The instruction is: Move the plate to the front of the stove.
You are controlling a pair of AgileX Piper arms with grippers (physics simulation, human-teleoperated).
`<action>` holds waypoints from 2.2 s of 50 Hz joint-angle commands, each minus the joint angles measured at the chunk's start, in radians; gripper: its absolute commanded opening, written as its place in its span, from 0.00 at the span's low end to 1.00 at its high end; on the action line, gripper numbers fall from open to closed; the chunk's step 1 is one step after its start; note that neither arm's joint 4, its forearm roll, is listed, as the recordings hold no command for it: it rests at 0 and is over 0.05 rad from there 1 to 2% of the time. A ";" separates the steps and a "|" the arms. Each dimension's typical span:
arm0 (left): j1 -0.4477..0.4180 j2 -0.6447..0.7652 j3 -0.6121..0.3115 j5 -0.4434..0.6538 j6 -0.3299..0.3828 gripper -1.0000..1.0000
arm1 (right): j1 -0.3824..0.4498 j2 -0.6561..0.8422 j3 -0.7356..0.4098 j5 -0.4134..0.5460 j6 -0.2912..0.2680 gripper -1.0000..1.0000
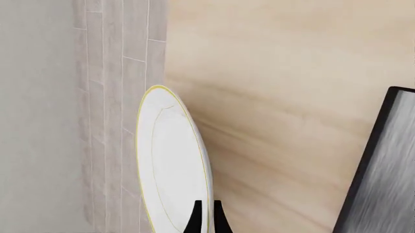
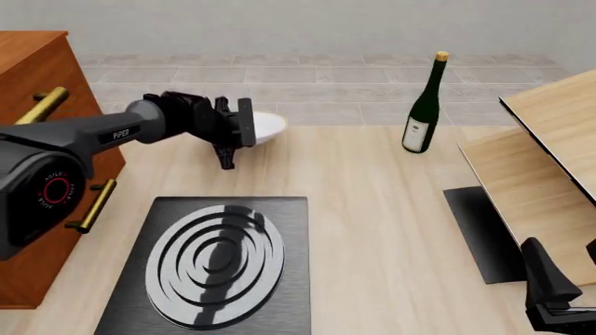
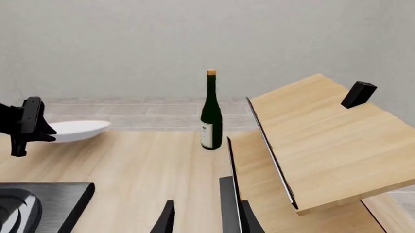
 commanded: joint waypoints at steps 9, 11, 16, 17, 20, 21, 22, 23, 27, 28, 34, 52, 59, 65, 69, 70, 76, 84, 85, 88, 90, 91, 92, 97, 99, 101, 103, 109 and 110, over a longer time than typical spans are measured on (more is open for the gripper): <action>-0.009 0.030 0.029 -0.034 -0.003 0.00 | 0.000 -0.001 0.000 0.000 0.001 1.00; -0.011 0.035 0.022 -0.030 -0.007 0.00 | 0.000 0.000 0.000 0.000 0.000 1.00; -0.008 0.046 0.024 -0.040 -0.005 0.00 | 0.000 0.000 0.000 0.000 0.001 1.00; -0.006 0.049 0.027 -0.043 -0.004 0.00 | 0.000 0.000 0.000 0.000 0.001 1.00; -0.005 0.047 0.034 -0.048 -0.004 0.00 | 0.000 0.000 0.000 0.000 0.001 1.00; -0.005 0.049 0.033 -0.047 -0.006 0.00 | 0.000 0.000 0.000 0.000 0.001 1.00; -0.004 0.051 0.039 -0.054 -0.003 0.00 | 0.000 0.000 0.000 0.000 0.001 1.00; -0.003 0.054 0.037 -0.054 -0.004 0.00 | 0.000 0.000 0.000 0.000 0.001 1.00; 0.005 0.060 0.042 -0.068 0.002 0.00 | 0.000 -0.001 0.000 0.000 0.001 1.00; 0.006 0.064 0.039 -0.069 0.002 0.00 | 0.000 0.000 0.000 0.000 0.001 1.00; 0.008 0.072 0.050 -0.080 0.006 0.00 | 0.000 0.000 0.000 0.000 0.001 1.00; 0.007 0.088 0.067 -0.100 0.004 0.00 | -0.001 0.001 0.000 0.000 0.001 1.00; 0.008 0.091 0.063 -0.100 0.004 0.00 | -0.001 0.001 0.000 -0.001 0.001 1.00; 0.013 0.097 0.065 -0.108 0.009 0.00 | -0.001 0.000 0.000 0.000 0.001 1.00; 0.016 0.097 0.067 -0.110 0.010 0.00 | -0.002 0.001 0.000 0.000 0.002 1.00; 0.016 0.099 0.063 -0.108 0.008 0.00 | -0.002 0.001 0.000 0.000 0.002 1.00; 0.016 0.102 0.075 -0.121 0.013 0.00 | -0.001 0.001 0.000 0.000 0.002 1.00; 0.025 0.100 0.068 -0.130 0.022 0.00 | -0.001 0.001 0.000 0.000 0.001 1.00; 0.027 0.099 0.068 -0.131 0.024 0.00 | -0.001 0.001 0.000 0.000 0.001 1.00; 0.032 0.086 0.066 -0.123 0.025 1.00 | -0.001 0.002 0.000 -0.001 0.002 1.00; 0.038 0.080 0.069 -0.127 0.032 1.00 | -0.001 0.001 0.000 -0.001 0.002 1.00; 0.037 0.080 0.064 -0.121 0.027 1.00 | -0.001 0.001 0.000 0.000 0.001 1.00; 0.039 0.077 0.066 -0.122 0.029 1.00 | -0.001 0.001 0.000 -0.001 0.001 1.00; 0.043 0.077 0.062 -0.123 0.032 1.00 | -0.001 0.002 0.000 -0.001 0.002 1.00; 0.042 0.074 0.062 -0.120 0.029 1.00 | -0.001 0.001 0.000 0.000 0.002 1.00; 0.046 0.067 0.075 -0.126 0.036 1.00 | -0.001 0.000 0.000 0.000 0.001 1.00; 0.045 0.065 0.062 -0.117 0.030 1.00 | -0.001 0.001 0.000 0.000 0.002 1.00; 0.044 0.057 0.085 -0.129 0.036 1.00 | -0.001 0.001 0.000 0.000 0.002 1.00; 0.042 0.063 0.072 -0.122 0.031 1.00 | -0.001 0.001 0.000 0.000 0.001 1.00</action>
